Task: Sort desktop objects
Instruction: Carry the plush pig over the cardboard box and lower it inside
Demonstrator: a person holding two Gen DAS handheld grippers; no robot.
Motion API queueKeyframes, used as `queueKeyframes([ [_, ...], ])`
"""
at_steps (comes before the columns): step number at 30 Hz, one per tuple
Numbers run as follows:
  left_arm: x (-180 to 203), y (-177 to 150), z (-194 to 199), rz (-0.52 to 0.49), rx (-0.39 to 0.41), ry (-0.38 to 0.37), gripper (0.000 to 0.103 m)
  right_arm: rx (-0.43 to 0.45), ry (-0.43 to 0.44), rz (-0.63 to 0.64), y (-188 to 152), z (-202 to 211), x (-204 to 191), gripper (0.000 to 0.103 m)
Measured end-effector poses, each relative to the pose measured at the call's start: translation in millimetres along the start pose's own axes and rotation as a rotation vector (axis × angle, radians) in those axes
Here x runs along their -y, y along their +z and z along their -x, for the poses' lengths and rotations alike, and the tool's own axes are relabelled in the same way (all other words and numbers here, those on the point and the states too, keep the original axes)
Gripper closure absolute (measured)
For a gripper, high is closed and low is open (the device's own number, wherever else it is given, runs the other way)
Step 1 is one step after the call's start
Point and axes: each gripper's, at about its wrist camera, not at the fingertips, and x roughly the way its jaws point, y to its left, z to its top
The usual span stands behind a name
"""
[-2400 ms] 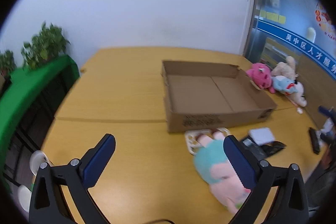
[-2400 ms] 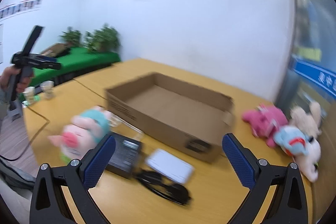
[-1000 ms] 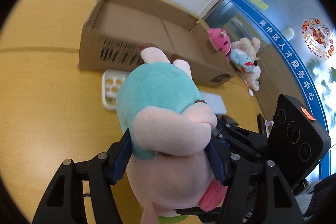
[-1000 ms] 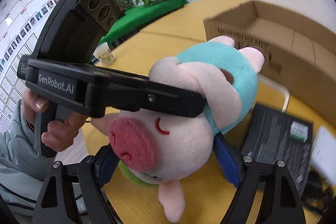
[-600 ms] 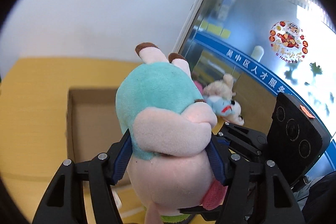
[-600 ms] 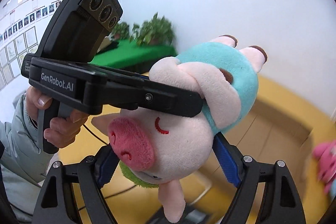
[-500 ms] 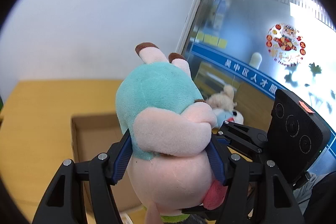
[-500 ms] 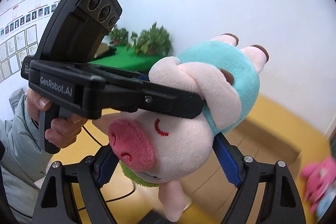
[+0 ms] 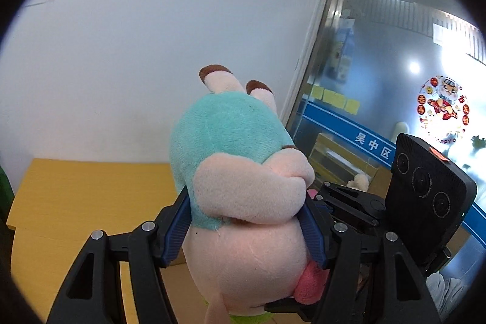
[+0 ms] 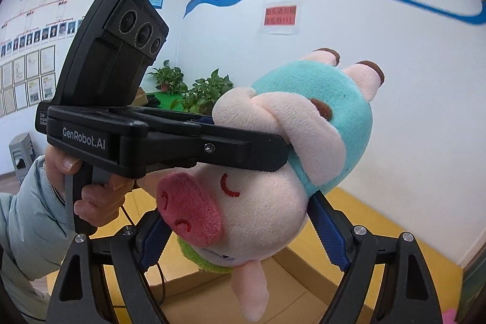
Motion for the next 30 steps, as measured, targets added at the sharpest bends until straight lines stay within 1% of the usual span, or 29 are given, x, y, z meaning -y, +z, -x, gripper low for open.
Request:
queueKeyframes([
  [1,-13,-5,-13,0.022,-0.028,0.015,0.038,-0.011,0.013,-0.022,-4,-8,7,0.019],
  [4,-47,-25,-52,0.077,-0.115,0.052,0.038,-0.06,0.06,-0.109,-25,-50,29,0.019],
  [5,-58,-33,-66,0.102,-0.148,0.057,0.038,-0.082,0.072,-0.131,-41,-54,26,0.019],
  [8,-95,-63,-104,0.194,-0.238,0.059,0.038,-0.149,0.108,-0.187,-79,-94,39,0.019],
  [10,-112,-83,-126,0.225,-0.295,0.077,0.038,-0.176,0.141,-0.242,-106,-117,49,0.019],
  [12,-120,-102,-147,0.246,-0.354,0.104,0.038,-0.21,0.171,-0.299,-133,-139,57,0.019],
  [15,-133,-129,-172,0.314,-0.448,0.139,0.038,-0.269,0.204,-0.369,-169,-165,62,0.019],
  [18,-130,-149,-181,0.331,-0.509,0.161,0.038,-0.322,0.231,-0.405,-197,-182,59,0.019],
  [20,-124,-155,-182,0.328,-0.525,0.187,0.038,-0.348,0.225,-0.387,-207,-186,51,0.019],
  [21,-121,-154,-183,0.333,-0.529,0.201,0.038,-0.356,0.235,-0.391,-206,-192,55,0.019],
  [24,-126,-165,-181,0.402,-0.562,0.213,0.039,-0.385,0.287,-0.409,-214,-191,52,0.019],
  [26,-125,-166,-178,0.376,-0.567,0.231,0.038,-0.408,0.31,-0.411,-213,-197,52,0.02],
  [27,-125,-167,-176,0.363,-0.576,0.243,0.038,-0.409,0.321,-0.414,-215,-206,66,0.02],
  [30,-123,-168,-181,0.314,-0.608,0.292,0.037,-0.437,0.341,-0.433,-218,-216,68,0.02],
])
